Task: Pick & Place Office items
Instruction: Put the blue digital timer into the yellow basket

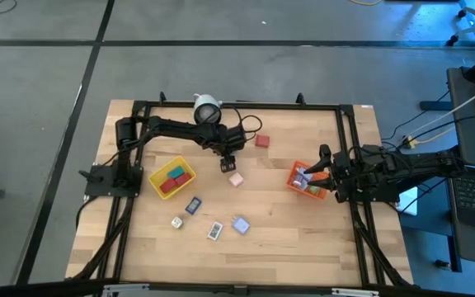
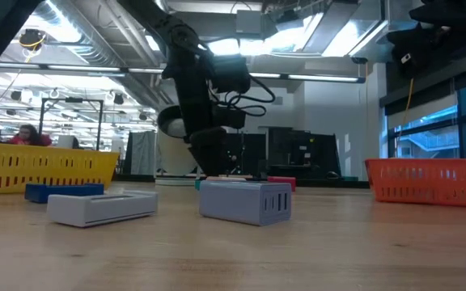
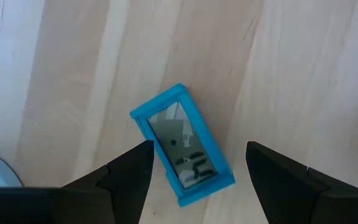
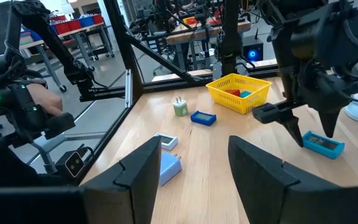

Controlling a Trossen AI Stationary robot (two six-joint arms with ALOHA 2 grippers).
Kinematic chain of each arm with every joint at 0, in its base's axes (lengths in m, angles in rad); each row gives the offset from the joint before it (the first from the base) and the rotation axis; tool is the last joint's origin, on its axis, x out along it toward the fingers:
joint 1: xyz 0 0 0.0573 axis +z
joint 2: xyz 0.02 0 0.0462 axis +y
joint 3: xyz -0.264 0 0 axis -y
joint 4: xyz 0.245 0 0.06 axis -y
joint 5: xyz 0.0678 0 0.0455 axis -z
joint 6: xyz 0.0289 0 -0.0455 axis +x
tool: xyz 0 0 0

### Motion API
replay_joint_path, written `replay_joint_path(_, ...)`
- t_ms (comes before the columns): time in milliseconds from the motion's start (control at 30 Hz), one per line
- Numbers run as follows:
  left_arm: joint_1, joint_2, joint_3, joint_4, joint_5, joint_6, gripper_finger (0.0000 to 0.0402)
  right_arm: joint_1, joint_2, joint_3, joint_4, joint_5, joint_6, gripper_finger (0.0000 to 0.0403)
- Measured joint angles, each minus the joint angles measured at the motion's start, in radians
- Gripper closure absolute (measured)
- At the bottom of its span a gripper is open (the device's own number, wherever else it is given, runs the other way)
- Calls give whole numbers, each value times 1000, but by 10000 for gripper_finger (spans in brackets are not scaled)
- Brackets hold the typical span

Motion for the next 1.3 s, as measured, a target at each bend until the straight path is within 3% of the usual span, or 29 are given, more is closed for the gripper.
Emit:
replay_joint_path(1133,45,46,3,-24,98,-48,151,0,0,0,0,-19,16,215)
replay_joint_path(1300,45,47,3,-28,111,-53,165,0,0,0,0,-19,18,215)
